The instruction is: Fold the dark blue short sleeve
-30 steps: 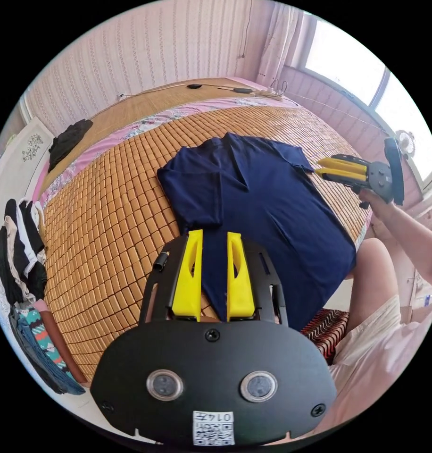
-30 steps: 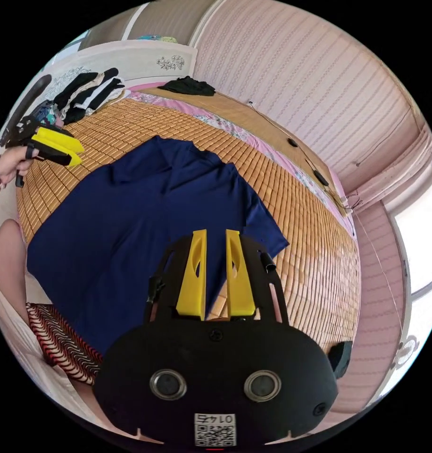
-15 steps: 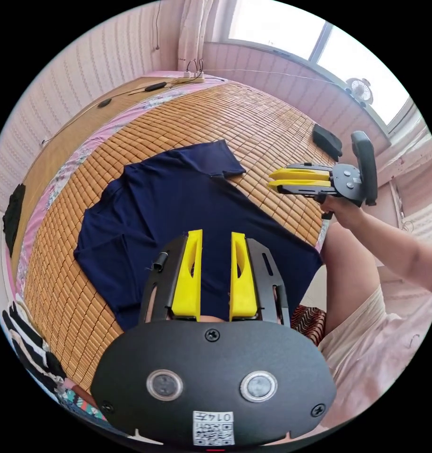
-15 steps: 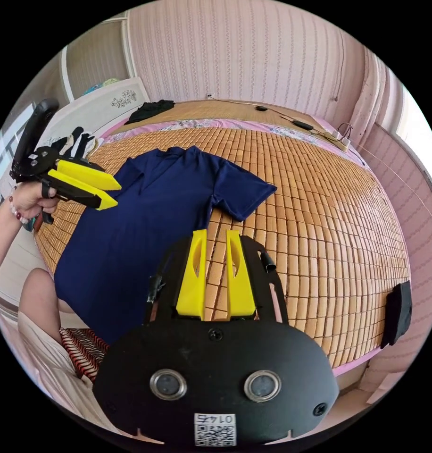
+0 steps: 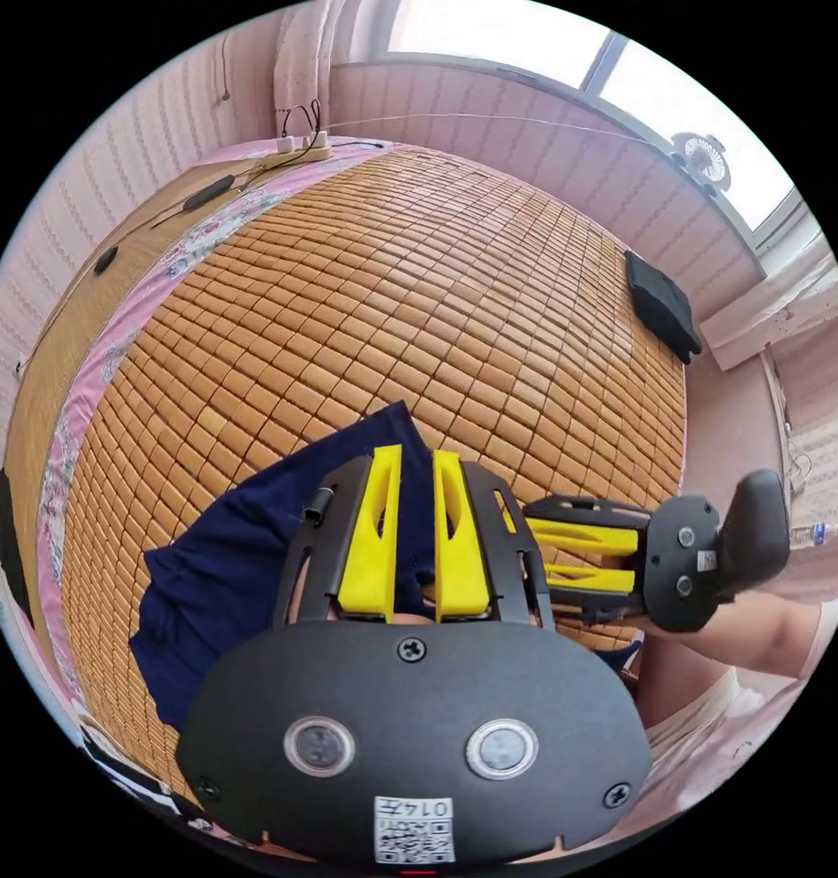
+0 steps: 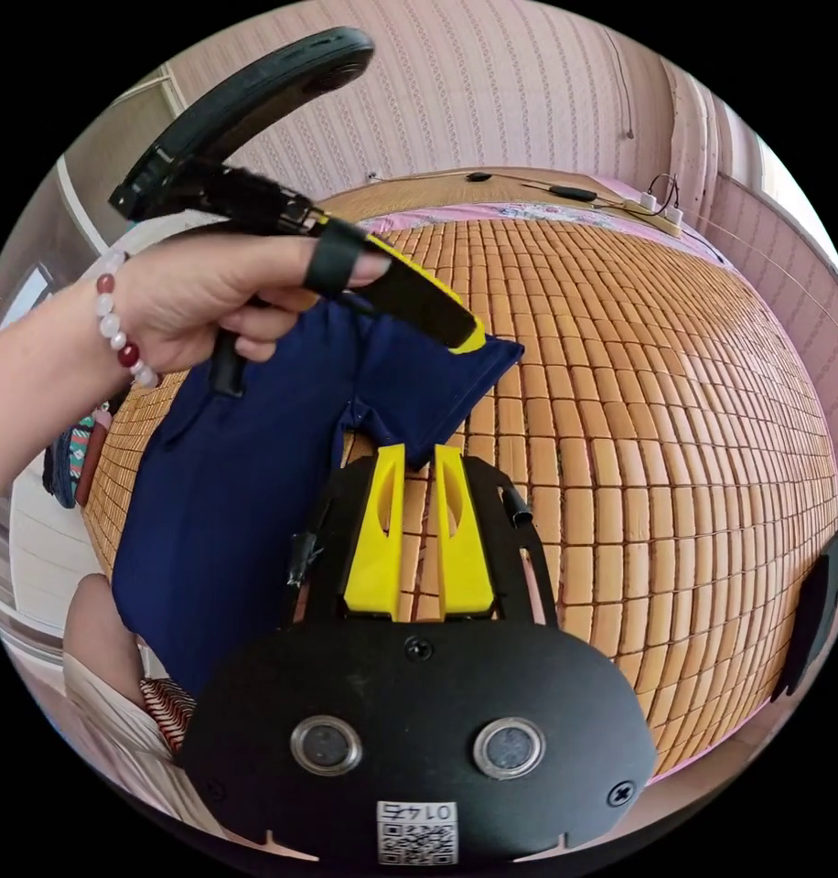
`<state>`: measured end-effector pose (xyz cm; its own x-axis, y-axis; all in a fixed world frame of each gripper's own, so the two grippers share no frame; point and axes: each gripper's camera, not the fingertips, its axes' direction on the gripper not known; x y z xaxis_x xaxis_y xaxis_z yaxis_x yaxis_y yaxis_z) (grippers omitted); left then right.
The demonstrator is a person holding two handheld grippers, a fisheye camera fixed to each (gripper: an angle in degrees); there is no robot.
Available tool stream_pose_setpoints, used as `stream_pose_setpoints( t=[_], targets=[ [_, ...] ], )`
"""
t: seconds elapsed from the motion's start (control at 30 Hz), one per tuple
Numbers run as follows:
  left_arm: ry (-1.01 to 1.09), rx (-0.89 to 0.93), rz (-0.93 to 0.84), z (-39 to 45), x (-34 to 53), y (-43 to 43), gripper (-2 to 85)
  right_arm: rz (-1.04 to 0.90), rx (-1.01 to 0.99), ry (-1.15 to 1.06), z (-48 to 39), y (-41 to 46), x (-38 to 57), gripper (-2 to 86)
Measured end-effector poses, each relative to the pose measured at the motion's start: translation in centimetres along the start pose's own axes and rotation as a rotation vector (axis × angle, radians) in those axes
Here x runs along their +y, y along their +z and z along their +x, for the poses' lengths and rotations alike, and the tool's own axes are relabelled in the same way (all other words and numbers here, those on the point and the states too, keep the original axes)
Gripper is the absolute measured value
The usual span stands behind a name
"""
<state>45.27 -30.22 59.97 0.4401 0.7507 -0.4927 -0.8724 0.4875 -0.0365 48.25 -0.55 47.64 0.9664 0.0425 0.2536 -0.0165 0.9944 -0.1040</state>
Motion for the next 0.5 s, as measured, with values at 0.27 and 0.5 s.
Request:
stream_pose_setpoints(
  t=[0.27,0.5],
  targets=[
    [0.048,-0.082,-0.083,-1.1,-5.1,5.8,6.9,0.019,-0.049,0.022,2.4,0.2,0.5,1.9],
    [-0.026,-0.060,0.043,-6.2,-2.9,2.3,-0.8,0.068,-0.004,0.025,3.3,-0.5,-0.6,0.8]
  ],
)
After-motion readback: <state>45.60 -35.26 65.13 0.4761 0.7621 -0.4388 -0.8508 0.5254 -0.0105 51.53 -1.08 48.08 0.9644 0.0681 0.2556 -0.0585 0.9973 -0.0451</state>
